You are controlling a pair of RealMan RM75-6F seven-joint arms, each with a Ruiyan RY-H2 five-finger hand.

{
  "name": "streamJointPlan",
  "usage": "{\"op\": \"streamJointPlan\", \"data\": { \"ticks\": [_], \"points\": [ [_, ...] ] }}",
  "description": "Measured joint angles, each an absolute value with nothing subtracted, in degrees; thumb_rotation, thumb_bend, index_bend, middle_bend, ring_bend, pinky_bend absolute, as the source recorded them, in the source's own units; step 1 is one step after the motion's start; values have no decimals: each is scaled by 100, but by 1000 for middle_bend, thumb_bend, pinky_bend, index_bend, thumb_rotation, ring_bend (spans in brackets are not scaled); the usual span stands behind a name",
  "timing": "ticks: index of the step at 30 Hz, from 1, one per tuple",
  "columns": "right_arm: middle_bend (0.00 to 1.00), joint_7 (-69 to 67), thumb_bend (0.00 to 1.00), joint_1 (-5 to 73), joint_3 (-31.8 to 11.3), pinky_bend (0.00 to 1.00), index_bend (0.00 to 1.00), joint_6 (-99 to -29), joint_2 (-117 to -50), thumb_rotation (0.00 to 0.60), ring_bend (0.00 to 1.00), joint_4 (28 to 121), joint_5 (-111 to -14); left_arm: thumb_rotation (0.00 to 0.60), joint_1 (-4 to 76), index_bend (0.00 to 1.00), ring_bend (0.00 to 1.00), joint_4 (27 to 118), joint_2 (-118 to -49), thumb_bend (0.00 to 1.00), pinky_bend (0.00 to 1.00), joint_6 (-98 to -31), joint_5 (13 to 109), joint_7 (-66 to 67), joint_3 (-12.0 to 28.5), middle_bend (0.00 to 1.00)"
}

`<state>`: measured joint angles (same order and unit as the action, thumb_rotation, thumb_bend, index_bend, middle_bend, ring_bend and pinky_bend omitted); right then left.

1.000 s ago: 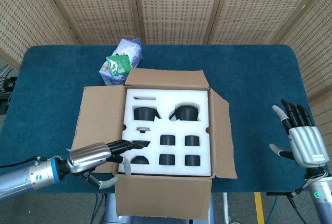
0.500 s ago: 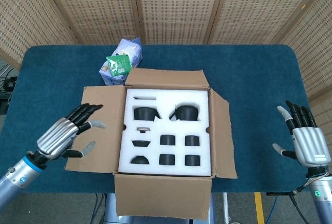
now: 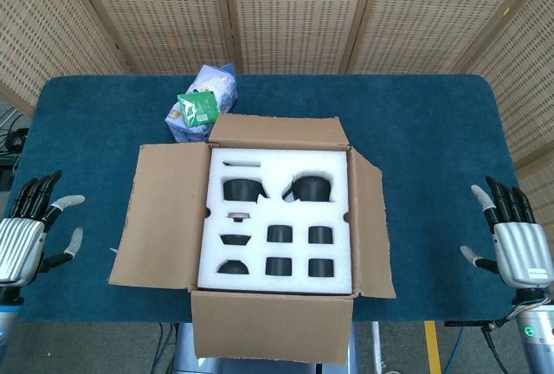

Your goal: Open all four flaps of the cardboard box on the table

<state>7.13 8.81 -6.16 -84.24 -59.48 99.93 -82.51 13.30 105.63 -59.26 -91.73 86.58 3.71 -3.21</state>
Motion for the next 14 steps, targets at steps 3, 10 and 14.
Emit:
{"op": "streamJointPlan", "data": {
  "ticks": [3, 10, 14],
  "points": [
    [6, 714, 106, 850, -605, 0, 86, -8454, -5992, 600, 0, 9956, -8256, 506, 1175, 263, 0, 10493, -6040, 470, 0, -9233, 8690, 427, -343, 0],
    [6, 700, 105, 804, -554, 0, 86, -8458, -6063, 600, 0, 9910, -8281, 506, 998, 262, 0, 10382, -6202, 470, 0, -9195, 8680, 459, -374, 0],
    [6, 647, 106, 777, -528, 0, 86, -8398, -6118, 600, 0, 9846, -8202, 504, 920, 263, 0, 10313, -6271, 470, 0, -9134, 8653, 429, -370, 0]
  ]
}}
